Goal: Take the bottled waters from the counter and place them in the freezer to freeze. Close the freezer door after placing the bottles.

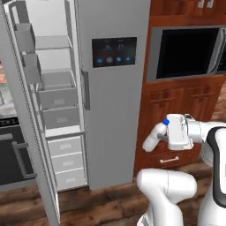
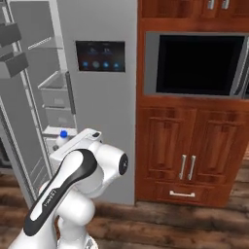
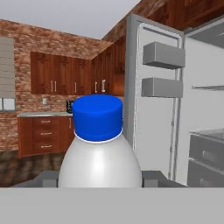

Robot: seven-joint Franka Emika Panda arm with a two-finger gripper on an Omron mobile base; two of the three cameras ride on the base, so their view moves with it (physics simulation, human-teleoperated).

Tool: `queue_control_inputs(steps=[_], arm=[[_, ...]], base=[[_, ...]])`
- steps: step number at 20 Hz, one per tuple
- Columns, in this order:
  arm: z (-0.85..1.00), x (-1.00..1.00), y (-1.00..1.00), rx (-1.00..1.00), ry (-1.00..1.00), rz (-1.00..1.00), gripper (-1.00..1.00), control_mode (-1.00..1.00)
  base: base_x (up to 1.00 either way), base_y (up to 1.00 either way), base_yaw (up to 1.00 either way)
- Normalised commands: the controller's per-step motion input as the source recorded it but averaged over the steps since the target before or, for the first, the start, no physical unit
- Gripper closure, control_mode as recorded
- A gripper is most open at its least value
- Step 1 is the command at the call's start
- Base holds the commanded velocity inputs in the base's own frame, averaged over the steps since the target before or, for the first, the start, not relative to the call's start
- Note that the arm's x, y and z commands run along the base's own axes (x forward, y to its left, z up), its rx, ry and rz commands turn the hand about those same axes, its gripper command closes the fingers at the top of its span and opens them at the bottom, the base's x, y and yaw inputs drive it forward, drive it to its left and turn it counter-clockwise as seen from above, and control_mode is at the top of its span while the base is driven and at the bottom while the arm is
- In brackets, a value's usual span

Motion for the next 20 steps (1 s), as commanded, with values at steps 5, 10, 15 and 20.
queue_control_inputs(steps=[5, 10, 15, 20], arm=[[0.00, 0.00, 0.00, 0.00, 0.00, 0.00, 1.00, 1.00], [0.00, 0.00, 0.00, 0.00, 0.00, 0.00, 1.00, 1.00], [0.00, 0.00, 0.00, 0.00, 0.00, 0.00, 1.00, 1.00], [0.00, 0.00, 0.00, 0.00, 0.00, 0.00, 1.00, 1.00]], base=[[0.58, 0.36, 0.11], [0.55, 0.38, 0.10], [0.39, 0.51, 0.09], [0.21, 0.52, 0.09]])
